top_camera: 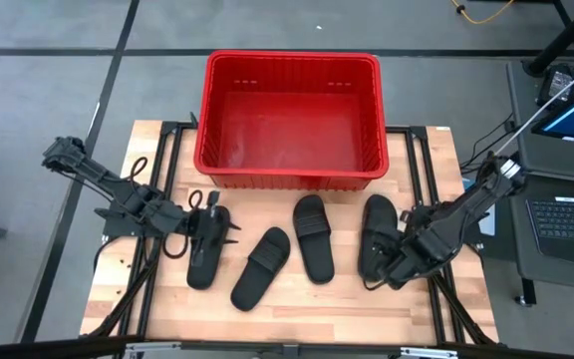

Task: Pick and place slides into bin
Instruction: Put the black slide into the bin

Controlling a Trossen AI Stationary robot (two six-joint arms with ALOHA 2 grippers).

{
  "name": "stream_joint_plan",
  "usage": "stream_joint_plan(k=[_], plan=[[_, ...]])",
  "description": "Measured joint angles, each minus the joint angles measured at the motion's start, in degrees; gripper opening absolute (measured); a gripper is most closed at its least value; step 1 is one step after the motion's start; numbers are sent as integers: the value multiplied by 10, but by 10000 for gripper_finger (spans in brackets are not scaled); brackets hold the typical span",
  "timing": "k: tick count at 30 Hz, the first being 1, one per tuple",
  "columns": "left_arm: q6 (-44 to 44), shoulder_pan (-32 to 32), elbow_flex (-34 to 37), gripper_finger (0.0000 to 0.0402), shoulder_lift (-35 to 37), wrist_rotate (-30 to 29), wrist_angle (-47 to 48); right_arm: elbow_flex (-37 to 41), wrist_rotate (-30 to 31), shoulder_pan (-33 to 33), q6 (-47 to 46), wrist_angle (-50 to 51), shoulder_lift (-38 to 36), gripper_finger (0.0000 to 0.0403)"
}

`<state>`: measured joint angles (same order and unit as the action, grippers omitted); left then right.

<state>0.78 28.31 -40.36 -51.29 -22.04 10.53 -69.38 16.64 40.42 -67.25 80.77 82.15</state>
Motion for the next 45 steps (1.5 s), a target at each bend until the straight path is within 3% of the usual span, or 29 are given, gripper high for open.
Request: stream_joint_plan(k=[22,36,45], plan=[[-9,2,0,140,0,7,0,3,14,-47,17,4,47,188],[-10,2,0,140,0,7,0,4,32,-28,30,26,186,174],[-10,2,0,140,0,7,0,4,32,-53,0,28,233,171]])
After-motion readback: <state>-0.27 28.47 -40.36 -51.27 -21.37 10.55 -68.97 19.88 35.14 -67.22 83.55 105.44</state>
